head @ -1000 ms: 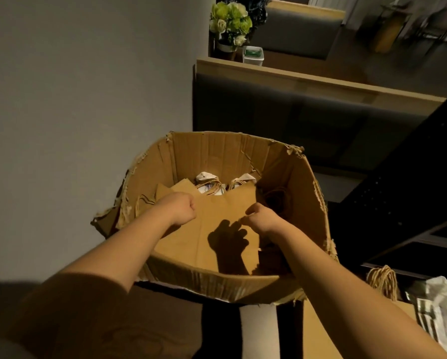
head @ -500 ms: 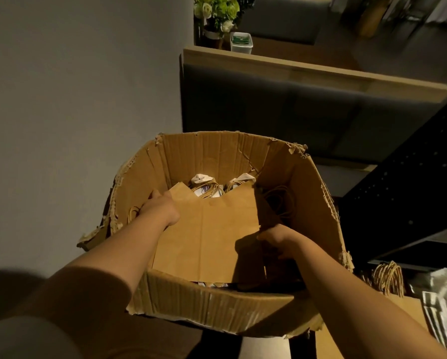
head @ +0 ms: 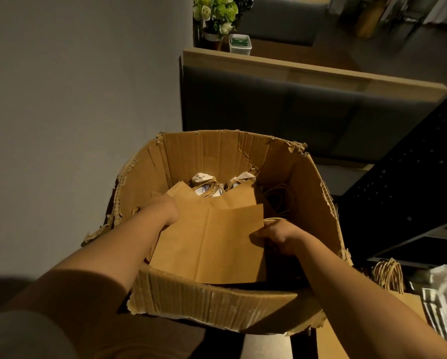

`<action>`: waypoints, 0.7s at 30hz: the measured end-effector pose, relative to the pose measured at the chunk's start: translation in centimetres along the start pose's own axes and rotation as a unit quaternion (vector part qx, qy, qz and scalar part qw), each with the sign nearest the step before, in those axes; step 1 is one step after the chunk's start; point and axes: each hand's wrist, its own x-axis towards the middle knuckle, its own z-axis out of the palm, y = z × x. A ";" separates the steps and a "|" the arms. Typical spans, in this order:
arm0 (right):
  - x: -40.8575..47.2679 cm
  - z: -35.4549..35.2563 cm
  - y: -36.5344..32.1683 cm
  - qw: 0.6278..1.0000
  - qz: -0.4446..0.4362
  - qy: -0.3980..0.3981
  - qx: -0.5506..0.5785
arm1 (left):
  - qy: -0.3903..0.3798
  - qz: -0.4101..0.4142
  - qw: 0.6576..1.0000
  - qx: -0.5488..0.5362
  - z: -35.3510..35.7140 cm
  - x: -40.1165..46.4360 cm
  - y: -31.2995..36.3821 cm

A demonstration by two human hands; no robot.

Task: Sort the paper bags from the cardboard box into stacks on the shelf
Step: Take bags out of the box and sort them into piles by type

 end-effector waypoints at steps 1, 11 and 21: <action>0.0 0.0 -0.1 1.000 -0.015 0.001 -0.012 | -0.005 0.008 0.998 -0.059 0.0 -0.1 0.0; 0.4 -0.7 -0.2 0.969 -0.082 0.192 -0.129 | -0.010 0.012 0.907 -0.420 -0.9 -0.6 0.6; 0.8 -1.6 -0.6 0.964 -0.088 0.206 -0.142 | -0.064 -0.112 0.784 -0.607 0.2 0.4 1.4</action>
